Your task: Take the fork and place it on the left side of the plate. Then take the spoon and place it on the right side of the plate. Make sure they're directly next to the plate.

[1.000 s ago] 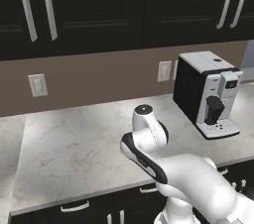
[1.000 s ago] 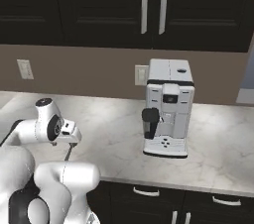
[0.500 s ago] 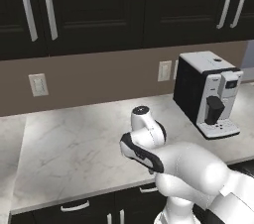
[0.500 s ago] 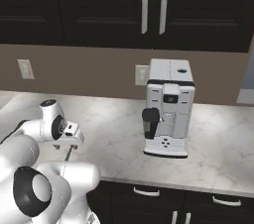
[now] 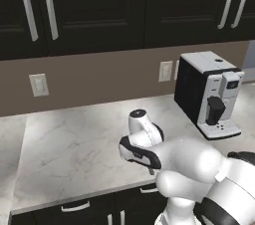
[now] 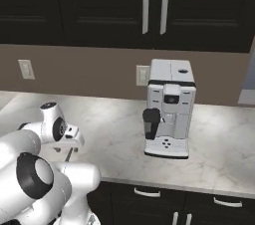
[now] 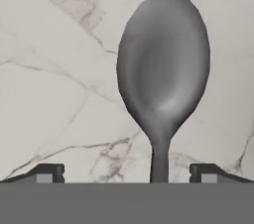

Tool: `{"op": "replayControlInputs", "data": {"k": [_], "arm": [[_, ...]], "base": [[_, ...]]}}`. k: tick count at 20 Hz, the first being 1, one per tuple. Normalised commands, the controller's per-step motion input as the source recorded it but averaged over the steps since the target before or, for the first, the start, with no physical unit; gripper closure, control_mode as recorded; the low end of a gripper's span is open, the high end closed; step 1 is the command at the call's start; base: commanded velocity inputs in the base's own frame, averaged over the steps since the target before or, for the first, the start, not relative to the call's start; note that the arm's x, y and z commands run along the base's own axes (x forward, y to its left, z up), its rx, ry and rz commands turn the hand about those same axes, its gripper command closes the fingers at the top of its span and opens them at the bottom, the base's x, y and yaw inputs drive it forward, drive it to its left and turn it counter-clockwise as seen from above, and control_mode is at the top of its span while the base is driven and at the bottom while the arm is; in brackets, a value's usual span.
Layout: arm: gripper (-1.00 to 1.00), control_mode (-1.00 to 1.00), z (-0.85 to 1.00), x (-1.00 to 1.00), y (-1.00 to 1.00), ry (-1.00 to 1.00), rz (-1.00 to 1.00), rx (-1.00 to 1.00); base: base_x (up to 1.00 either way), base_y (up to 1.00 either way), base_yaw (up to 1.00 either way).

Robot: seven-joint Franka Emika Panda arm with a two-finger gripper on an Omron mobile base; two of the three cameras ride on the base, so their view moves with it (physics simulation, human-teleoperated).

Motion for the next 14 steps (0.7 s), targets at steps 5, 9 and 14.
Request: {"op": "replayControlInputs", "data": {"k": [5, 9, 14], "arm": [[-1.0, -1.0, -0.47, -0.1, -0.11, -0.03, 0.0, 0.04], [1.0, -1.0, -0.61, -0.01, -0.02, -0.02, 0.0, 0.04], [1.0, -1.0, -0.48, 0.0, 0.0, -0.05, 0.02, 0.08]], "base": [[0.0, 0.0, 0.0], [0.0, 0.0, 0.0], [0.0, 0.0, 0.0]]}}
